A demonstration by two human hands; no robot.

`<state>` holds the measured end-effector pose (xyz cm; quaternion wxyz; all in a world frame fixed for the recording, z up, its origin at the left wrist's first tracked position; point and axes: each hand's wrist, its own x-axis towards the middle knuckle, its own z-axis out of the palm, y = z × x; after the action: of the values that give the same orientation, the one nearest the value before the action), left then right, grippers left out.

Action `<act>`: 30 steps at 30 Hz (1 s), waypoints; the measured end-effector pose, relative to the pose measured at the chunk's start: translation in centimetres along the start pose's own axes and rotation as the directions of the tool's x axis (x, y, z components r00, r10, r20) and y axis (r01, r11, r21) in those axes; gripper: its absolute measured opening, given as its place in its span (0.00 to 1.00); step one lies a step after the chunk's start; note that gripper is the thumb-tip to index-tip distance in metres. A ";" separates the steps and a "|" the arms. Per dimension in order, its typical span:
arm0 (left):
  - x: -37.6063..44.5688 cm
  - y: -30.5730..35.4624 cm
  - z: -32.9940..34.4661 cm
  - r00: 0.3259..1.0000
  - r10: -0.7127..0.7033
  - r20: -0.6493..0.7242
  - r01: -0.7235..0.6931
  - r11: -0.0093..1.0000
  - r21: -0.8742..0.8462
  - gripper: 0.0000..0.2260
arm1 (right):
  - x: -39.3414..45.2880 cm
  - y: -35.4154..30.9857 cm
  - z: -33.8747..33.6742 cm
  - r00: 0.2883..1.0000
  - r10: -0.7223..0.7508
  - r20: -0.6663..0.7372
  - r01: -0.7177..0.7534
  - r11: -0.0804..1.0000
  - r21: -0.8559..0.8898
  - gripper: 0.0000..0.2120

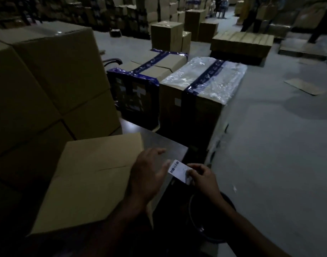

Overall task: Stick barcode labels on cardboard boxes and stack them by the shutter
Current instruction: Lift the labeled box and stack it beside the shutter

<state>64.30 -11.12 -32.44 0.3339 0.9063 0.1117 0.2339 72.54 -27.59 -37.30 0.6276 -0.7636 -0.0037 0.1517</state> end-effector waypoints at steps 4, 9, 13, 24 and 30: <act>-0.4 4.7 8.3 0.955 0.013 0.298 0.023 0.993 -0.118 0.16 | 0.7 5.0 -5.6 0.981 0.178 -0.079 -0.179 0.984 -0.004 0.06; -3.1 3.8 18.3 0.749 -0.220 0.624 0.232 0.971 0.065 0.16 | 0.9 10.3 -10.9 0.917 0.365 -0.162 -0.372 0.928 -0.018 0.06; -5.0 3.2 21.9 0.624 -0.302 0.720 0.241 0.952 0.190 0.20 | 1.1 14.1 -13.9 0.860 0.472 -0.194 -0.488 0.872 -0.045 0.07; -4.0 4.1 22.7 0.745 -0.356 0.564 0.359 0.927 0.111 0.15 | 3.2 18.1 -16.4 0.871 0.490 -0.011 -0.472 0.832 -0.292 0.19; -2.8 4.2 18.7 0.848 -0.376 0.373 0.418 0.908 -0.035 0.14 | 5.8 11.9 -11.9 0.941 0.215 0.262 -0.123 0.938 -0.325 0.04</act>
<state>71.43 -25.64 -43.17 0.4414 0.8698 0.2205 -0.0031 78.65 -40.38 -48.06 0.4796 -0.8174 -0.0535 0.3147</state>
